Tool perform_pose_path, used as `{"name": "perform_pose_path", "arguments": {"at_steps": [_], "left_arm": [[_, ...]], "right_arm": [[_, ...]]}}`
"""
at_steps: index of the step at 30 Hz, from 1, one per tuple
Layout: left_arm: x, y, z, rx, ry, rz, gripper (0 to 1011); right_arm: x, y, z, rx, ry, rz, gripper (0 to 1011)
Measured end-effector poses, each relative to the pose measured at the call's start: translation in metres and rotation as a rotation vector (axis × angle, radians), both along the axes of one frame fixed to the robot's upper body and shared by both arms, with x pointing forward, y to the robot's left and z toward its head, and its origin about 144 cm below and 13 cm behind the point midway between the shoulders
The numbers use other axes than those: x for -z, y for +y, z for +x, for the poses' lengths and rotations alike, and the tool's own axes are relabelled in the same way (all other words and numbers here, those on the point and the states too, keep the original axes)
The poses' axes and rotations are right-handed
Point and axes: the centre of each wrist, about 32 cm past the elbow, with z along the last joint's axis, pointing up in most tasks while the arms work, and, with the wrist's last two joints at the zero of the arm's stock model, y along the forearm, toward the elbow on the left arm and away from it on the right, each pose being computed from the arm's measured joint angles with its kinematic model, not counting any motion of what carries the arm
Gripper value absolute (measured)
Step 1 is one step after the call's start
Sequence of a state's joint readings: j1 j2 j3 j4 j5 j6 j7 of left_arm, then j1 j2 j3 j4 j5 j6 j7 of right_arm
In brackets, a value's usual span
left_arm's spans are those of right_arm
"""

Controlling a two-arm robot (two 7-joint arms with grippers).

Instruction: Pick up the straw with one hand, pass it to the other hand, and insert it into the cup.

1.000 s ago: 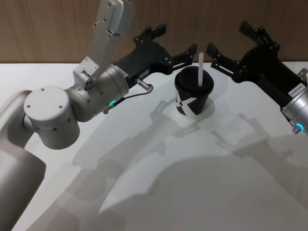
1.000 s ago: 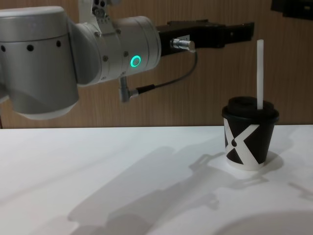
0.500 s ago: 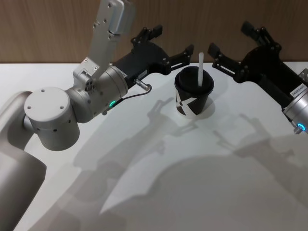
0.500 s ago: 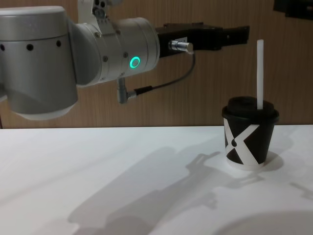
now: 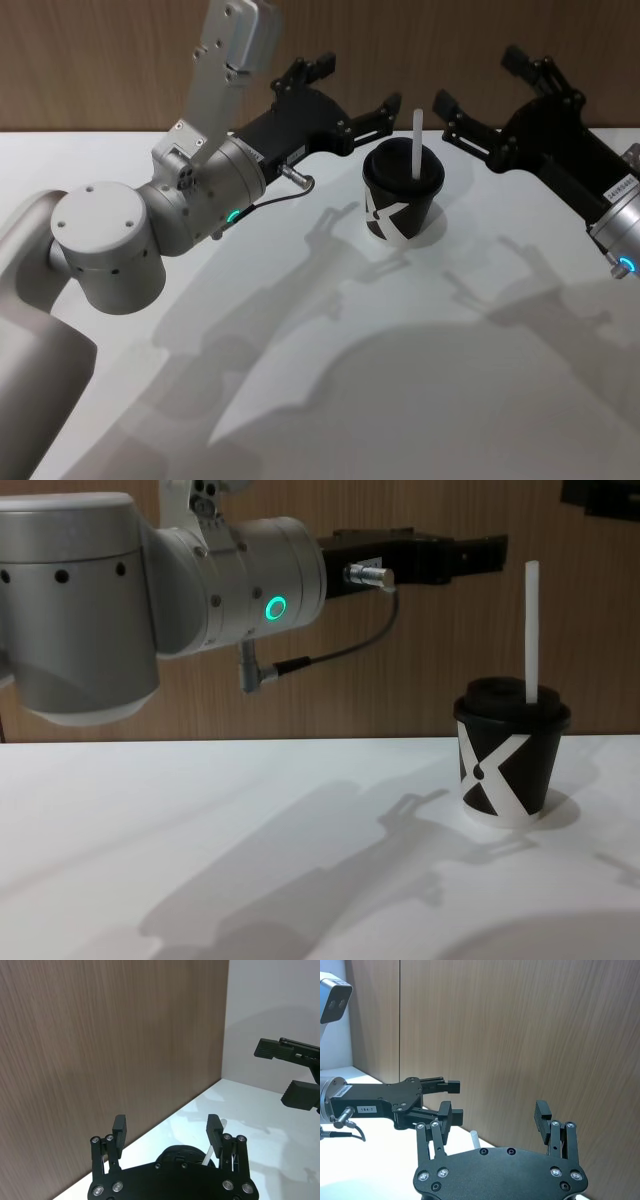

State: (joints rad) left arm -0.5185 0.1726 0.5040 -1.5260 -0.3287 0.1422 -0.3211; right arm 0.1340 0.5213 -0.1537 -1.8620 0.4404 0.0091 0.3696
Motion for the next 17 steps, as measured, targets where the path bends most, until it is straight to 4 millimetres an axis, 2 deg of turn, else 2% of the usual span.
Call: {"name": "perform_pose_path", "arguments": {"at_steps": [17], "left_arm": [[0.0, -0.0002, -0.0003, -0.004, 0.001, 0.0, 1003]], "right_arm": [[-0.0001, -0.0002, 0.0, 0.0, -0.001, 0.001, 1001]]}}
